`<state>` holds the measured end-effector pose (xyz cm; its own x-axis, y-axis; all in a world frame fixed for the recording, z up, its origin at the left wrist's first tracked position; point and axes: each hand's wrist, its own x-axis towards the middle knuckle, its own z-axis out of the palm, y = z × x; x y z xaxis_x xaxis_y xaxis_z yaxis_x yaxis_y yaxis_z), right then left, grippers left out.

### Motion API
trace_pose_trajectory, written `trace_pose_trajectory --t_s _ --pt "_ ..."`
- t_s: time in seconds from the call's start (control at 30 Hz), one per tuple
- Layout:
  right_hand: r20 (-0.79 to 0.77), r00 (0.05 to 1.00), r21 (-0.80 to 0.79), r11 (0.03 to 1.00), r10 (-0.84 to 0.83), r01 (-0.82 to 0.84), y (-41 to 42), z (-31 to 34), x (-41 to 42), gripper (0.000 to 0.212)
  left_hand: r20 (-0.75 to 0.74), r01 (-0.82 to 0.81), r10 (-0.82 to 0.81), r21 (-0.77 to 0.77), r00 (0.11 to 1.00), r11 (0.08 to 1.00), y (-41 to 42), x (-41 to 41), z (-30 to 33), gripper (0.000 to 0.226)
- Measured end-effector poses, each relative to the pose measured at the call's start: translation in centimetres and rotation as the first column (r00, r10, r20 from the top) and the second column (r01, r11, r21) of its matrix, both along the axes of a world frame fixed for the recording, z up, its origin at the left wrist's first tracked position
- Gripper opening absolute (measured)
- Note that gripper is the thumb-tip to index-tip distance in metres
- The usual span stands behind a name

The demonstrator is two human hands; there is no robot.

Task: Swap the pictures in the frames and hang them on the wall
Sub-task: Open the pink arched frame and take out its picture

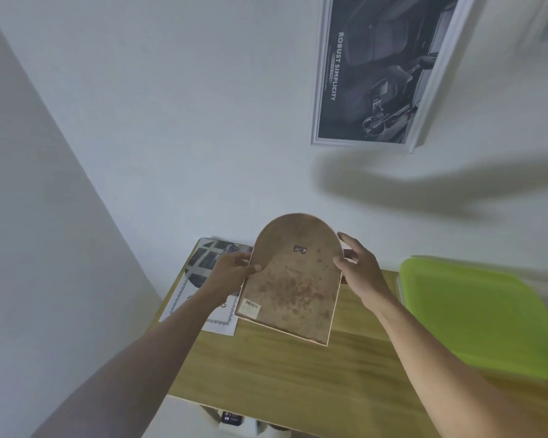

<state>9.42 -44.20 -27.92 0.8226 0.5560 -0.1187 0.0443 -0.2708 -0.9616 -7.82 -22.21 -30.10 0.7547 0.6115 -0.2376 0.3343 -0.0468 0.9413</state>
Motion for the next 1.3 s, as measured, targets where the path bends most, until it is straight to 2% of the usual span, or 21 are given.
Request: trace_pose_trajectory --t_s 0.07,0.17,0.23,0.37,0.57,0.67,0.73,0.8,0.9,1.1,1.3 --pt "0.201 0.979 -0.093 0.996 0.034 -0.015 0.4 -0.6 -0.1 0.055 -0.031 0.0 -0.002 -0.041 1.0 0.999 0.2 0.0 -0.4 0.019" --pt "0.467 0.871 -0.285 0.958 0.154 -0.017 1.4 -1.5 -0.1 0.06 -0.048 -0.005 0.003 -0.024 0.999 1.0 0.4 -0.1 -0.9 0.018" --pt "0.556 0.803 -0.382 0.924 0.215 0.017 2.3 -1.7 -0.2 0.06 -0.041 -0.005 0.005 -0.007 0.999 1.0 0.5 -0.1 -1.3 0.019" --pt "0.641 0.727 -0.422 0.904 0.244 0.068 4.1 -1.6 -0.4 0.056 -0.018 0.003 -0.003 -0.007 1.0 1.0 1.3 0.2 -1.7 0.022" --pt "0.557 0.799 -0.445 0.894 0.229 0.054 6.6 -1.0 -0.5 0.054 -0.02 0.023 -0.022 0.045 1.0 0.999 3.0 0.5 -2.0 0.023" --pt "0.503 0.83 -0.514 0.856 0.242 0.062 8.2 -0.3 -0.7 0.051 -0.04 0.03 -0.027 0.075 0.999 0.997 4.3 0.5 -2.0 0.02" --pt "0.4 0.883 -0.556 0.831 0.246 0.02 9.4 0.0 -0.7 0.051 -0.05 0.022 -0.017 0.092 0.999 0.996 5.0 0.3 -1.9 0.018" --pt "0.225 0.959 -0.518 0.855 0.174 -0.034 10.5 0.5 -0.6 0.045 -0.061 0.017 -0.011 0.106 0.998 0.994 5.5 0.2 -2.1 0.018" --pt "0.057 0.995 -0.458 0.888 0.079 -0.044 11.4 1.3 -0.3 0.029 -0.08 0.015 -0.006 0.117 0.997 0.993 6.0 -0.2 -2.5 0.018" --pt "-0.016 0.999 -0.469 0.883 0.031 -0.035 12.7 1.1 -0.8 0.024 -0.107 0.04 -0.032 0.075 0.994 0.996 7.3 -0.8 -3.9 0.019" --pt "0.063 0.998 -0.481 0.877 0.03 0.004 12.7 0.5 -2.4 0.045 -0.123 0.042 -0.05 -0.064 0.991 0.997 7.5 -1.4 -4.9 0.013"
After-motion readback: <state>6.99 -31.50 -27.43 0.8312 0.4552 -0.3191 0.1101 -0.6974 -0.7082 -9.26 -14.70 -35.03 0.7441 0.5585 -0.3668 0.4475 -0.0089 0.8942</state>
